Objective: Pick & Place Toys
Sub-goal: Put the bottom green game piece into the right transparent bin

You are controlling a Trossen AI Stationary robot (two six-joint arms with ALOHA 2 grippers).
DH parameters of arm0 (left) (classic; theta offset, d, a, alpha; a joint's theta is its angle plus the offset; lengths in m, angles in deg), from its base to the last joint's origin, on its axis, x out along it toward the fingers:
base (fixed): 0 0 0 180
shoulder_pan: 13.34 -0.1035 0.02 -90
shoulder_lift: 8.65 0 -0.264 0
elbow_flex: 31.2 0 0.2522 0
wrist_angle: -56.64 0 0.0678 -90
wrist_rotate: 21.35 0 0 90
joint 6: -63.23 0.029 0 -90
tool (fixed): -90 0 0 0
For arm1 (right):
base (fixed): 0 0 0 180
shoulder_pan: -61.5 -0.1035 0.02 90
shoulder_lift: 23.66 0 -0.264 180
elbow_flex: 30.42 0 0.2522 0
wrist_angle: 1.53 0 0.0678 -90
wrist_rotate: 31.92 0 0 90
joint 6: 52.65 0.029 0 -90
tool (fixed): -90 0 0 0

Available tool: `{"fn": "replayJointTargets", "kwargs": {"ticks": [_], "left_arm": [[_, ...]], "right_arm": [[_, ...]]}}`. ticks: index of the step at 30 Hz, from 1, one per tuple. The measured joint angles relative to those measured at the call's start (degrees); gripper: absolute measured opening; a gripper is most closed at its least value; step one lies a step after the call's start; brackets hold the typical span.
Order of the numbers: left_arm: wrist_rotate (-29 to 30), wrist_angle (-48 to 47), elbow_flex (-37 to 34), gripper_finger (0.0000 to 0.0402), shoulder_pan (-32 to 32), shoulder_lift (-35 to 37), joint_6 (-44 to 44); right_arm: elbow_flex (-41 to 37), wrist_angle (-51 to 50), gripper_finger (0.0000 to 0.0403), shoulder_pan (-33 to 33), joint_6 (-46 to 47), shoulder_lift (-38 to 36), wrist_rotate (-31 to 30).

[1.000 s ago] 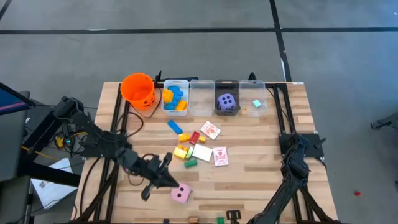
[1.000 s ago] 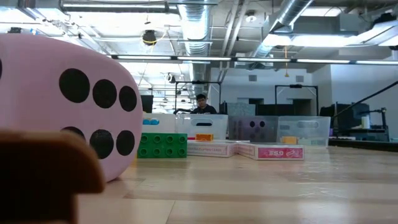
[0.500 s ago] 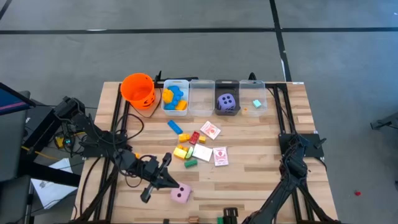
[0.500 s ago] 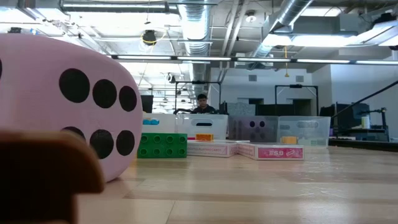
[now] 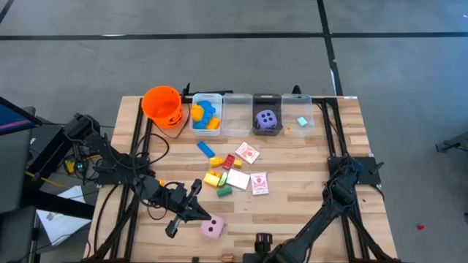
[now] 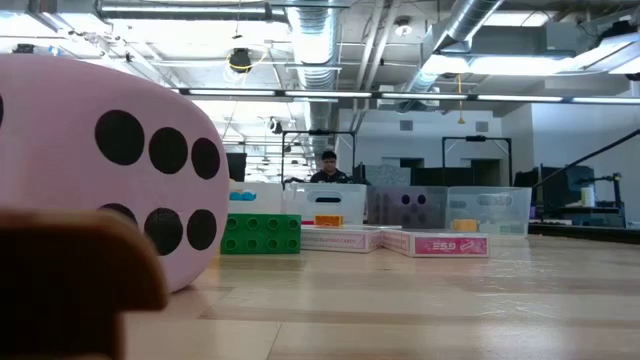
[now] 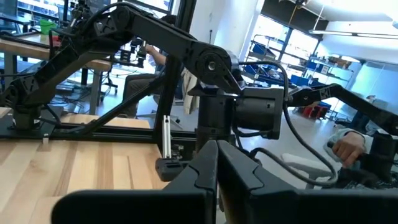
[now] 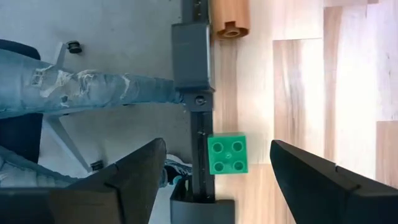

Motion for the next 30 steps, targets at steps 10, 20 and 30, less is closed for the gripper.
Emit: {"fn": "replayJointTargets", "kwargs": {"ticks": [10,20,30], "left_arm": [[0.0,0.0,0.0,0.0000,0.0,0.0,0.0],[-0.3,0.0,0.0,0.0000,0.0,0.0,0.0],[-0.2,0.0,0.0,0.0000,0.0,0.0,0.0]], "right_arm": [[0.0,-4.8,0.0286,-0.3,-0.1,0.0,-0.1],[-0.7,-2.5,0.0286,-0.7,-2.5,0.3,-1.6],[-5.4,2.2,0.0286,-1.2,-2.5,0.4,-2.4]]}}
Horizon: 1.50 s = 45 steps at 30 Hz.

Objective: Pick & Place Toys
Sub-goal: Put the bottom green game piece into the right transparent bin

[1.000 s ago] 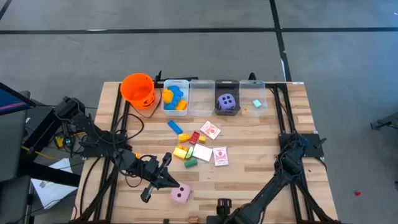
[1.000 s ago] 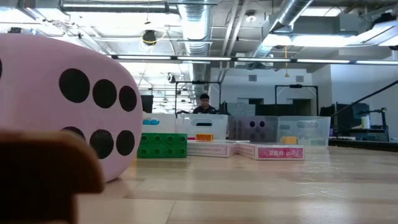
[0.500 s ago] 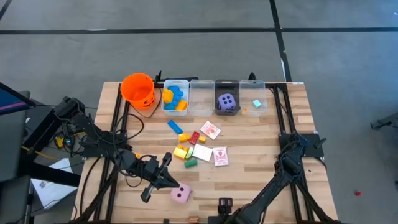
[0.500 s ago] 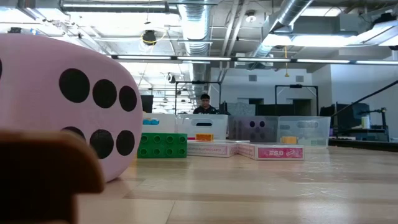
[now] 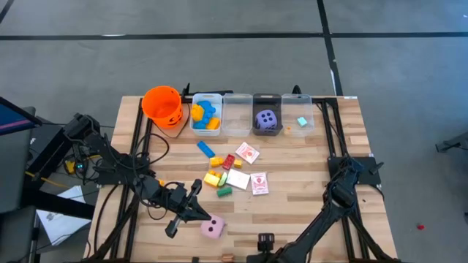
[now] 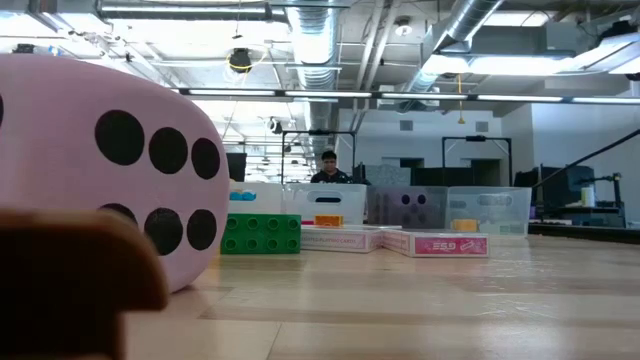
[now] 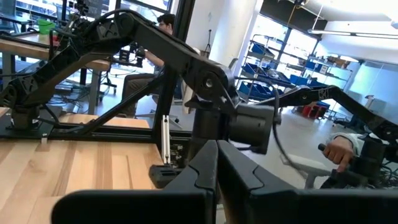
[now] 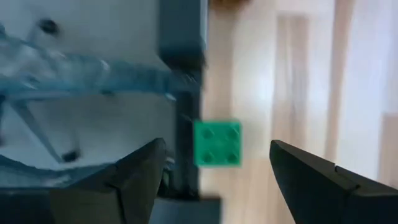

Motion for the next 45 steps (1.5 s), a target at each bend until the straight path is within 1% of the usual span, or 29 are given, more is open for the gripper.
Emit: {"fn": "replayJointTargets", "kwargs": {"ticks": [12,25,30,33,35,39,42,45], "left_arm": [[0.3,0.0,0.0,0.0000,0.0,0.0,0.0],[0.2,0.0,0.0,0.0000,0.0,0.0,0.0],[0.2,0.0,0.0,0.0000,0.0,0.0,0.0],[0.2,0.0,0.0,0.0000,0.0,0.0,0.0],[0.2,0.0,0.0,0.0000,0.0,0.0,0.0],[0.2,0.2,0.0,0.0000,0.0,0.0,0.0],[0.1,0.3,0.0,0.0000,0.0,0.0,0.0],[0.1,0.3,0.0,0.0000,0.0,0.0,0.0]], "right_arm": [[-0.2,0.8,0.0286,0.2,-0.7,0.5,0.2],[-0.2,-0.6,0.0286,1.0,-0.5,0.5,1.1],[-2.5,1.8,0.0286,1.4,0.0,1.1,2.8],[-3.6,3.6,0.0286,1.4,0.7,2.4,4.8],[-3.8,2.9,0.0286,1.3,1.4,3.2,5.6],[-3.7,2.9,0.0285,1.2,1.4,3.3,5.5],[-3.7,3.4,0.0279,1.2,1.9,3.3,5.0],[-3.7,3.3,0.0255,1.4,2.0,3.3,5.0]]}}
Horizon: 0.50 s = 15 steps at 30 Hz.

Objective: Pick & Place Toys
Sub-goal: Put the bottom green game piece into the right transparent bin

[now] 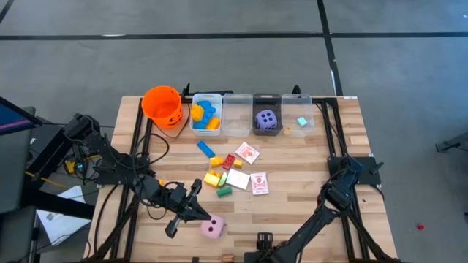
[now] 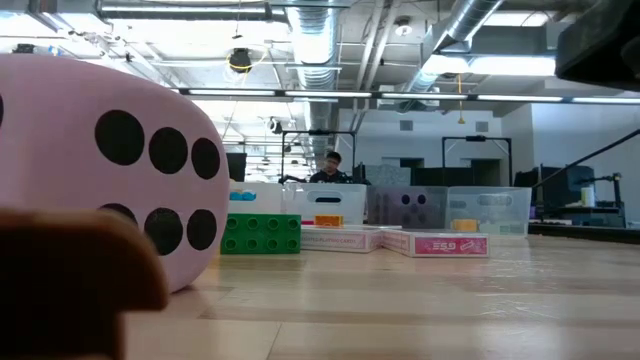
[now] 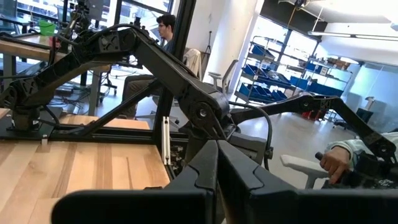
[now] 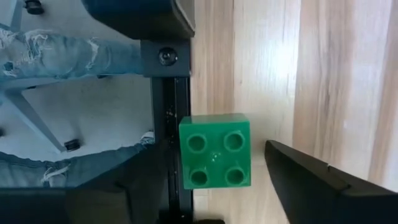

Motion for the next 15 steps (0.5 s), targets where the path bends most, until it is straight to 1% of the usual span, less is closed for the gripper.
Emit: {"fn": "replayJointTargets", "kwargs": {"ticks": [2,6,7,13,15], "left_arm": [[-0.2,0.0,0.0,0.0000,0.0,0.0,0.0],[-0.2,0.0,0.0,0.0000,0.0,0.0,0.0],[-0.1,0.0,0.0,0.0000,0.0,0.0,0.0],[-0.1,0.0,0.0,0.0000,0.0,0.0,0.0],[-0.1,0.0,0.0,0.0000,0.0,0.0,0.0]], "right_arm": [[0.0,0.0,0.0226,0.0,0.0,0.0,0.0],[0.0,0.0,0.0145,0.4,0.0,0.0,0.0],[0.0,0.0,0.0132,0.4,-0.1,0.0,0.1],[0.0,-0.1,0.0137,0.7,0.3,-0.1,0.9],[0.0,-1.2,0.0137,0.8,-0.9,-0.6,2.1]]}}
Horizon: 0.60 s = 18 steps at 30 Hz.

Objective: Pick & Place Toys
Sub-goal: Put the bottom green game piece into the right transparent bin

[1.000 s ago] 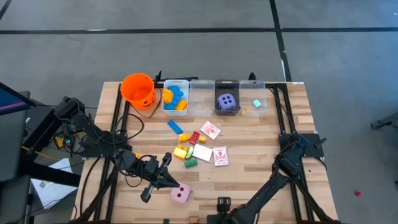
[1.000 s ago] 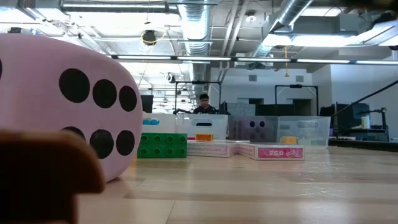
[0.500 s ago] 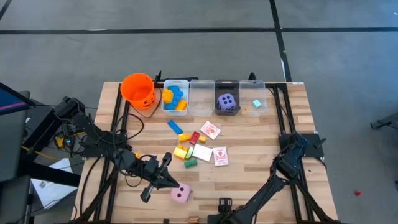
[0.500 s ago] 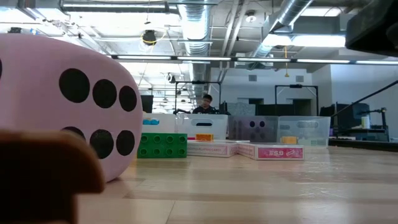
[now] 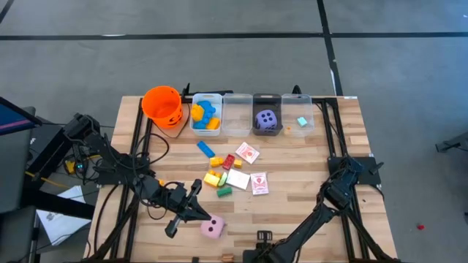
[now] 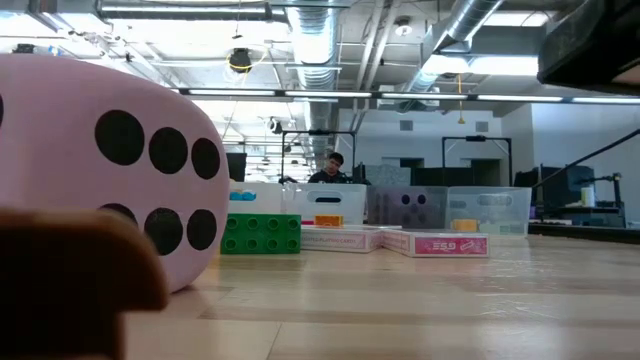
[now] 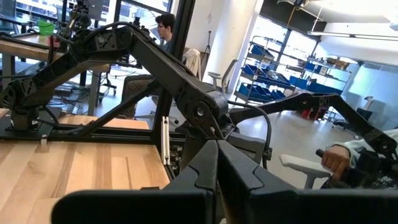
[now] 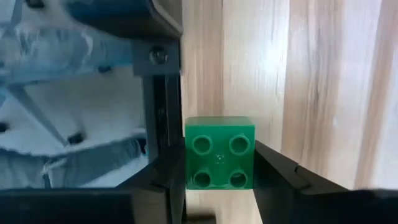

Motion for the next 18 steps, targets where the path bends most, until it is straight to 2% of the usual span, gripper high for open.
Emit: {"fn": "replayJointTargets", "kwargs": {"ticks": [6,9,12,18], "left_arm": [[0.0,0.0,0.0,0.0000,0.0,0.0,0.0],[0.3,0.0,0.0,0.0000,0.0,0.0,0.0],[0.3,0.0,0.0,0.0000,0.0,0.0,0.0],[0.2,-1.5,0.0,0.0000,0.0,0.0,0.0]], "right_arm": [[0.0,-1.5,0.0137,0.0,-7.1,-5.5,1.4],[0.0,-4.7,0.0137,-0.1,-7.8,-9.9,-1.0],[0.0,-11.0,0.0137,-0.3,-8.8,-15.7,-8.8],[0.0,-25.3,0.0137,-1.0,-4.7,-26.9,-33.3]]}}
